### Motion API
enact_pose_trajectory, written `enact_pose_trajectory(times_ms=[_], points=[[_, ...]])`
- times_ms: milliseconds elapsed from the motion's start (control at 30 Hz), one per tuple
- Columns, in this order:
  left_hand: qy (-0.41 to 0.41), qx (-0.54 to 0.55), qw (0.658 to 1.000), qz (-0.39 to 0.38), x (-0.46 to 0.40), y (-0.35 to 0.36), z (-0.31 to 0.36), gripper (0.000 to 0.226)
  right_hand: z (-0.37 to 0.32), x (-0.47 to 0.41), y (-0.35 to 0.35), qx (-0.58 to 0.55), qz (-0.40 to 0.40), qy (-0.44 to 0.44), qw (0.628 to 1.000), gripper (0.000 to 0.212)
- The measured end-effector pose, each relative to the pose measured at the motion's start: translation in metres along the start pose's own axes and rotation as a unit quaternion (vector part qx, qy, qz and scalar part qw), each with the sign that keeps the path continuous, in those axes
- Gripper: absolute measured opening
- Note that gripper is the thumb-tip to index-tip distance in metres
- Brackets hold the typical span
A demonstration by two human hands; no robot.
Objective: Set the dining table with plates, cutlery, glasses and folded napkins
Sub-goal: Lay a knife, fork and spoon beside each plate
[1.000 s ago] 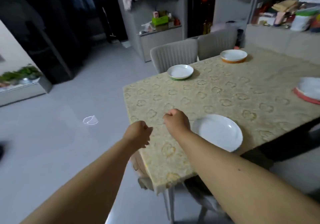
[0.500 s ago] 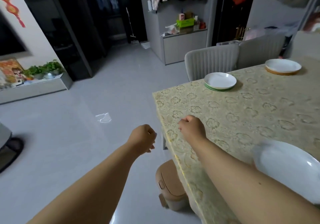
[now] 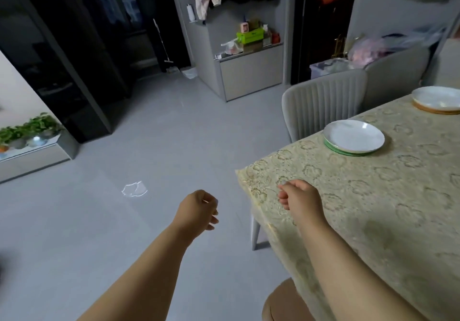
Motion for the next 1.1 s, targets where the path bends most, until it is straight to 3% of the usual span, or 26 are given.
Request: enact_pose_trajectory(times_ms=[300, 500, 733, 1100], points=[[0.068, 0.01, 0.997, -0.036, -0.193, -0.079, 0.01, 0.013, -0.055, -0.052, 0.153, -0.098, 0.094, 0.0, 0.991, 0.016], [0.09, 0.012, 0.991, -0.094, -0.297, -0.076, 0.05, 0.012, -0.087, -0.106, 0.213, -0.126, 0.145, 0.006, 0.981, 0.014], [0.141, 0.003, 0.979, -0.149, -0.416, -0.009, 0.12, 0.012, -0.117, -0.225, 0.238, -0.14, 0.203, -0.009, 0.969, 0.022], [0.192, -0.02, 0.951, -0.242, -0.579, 0.16, 0.278, 0.014, -0.181, -0.456, 0.216, -0.185, 0.293, -0.002, 0.938, 0.025]])
Point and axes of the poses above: each hand's wrist, its own x-axis away from the middle knuckle, its own y-axis out of the palm, z = x × y, the point moved 9 cm from there along -x, towards the middle knuckle, and after that the axes turned 10 degrees about z, right-handed, at the moved point
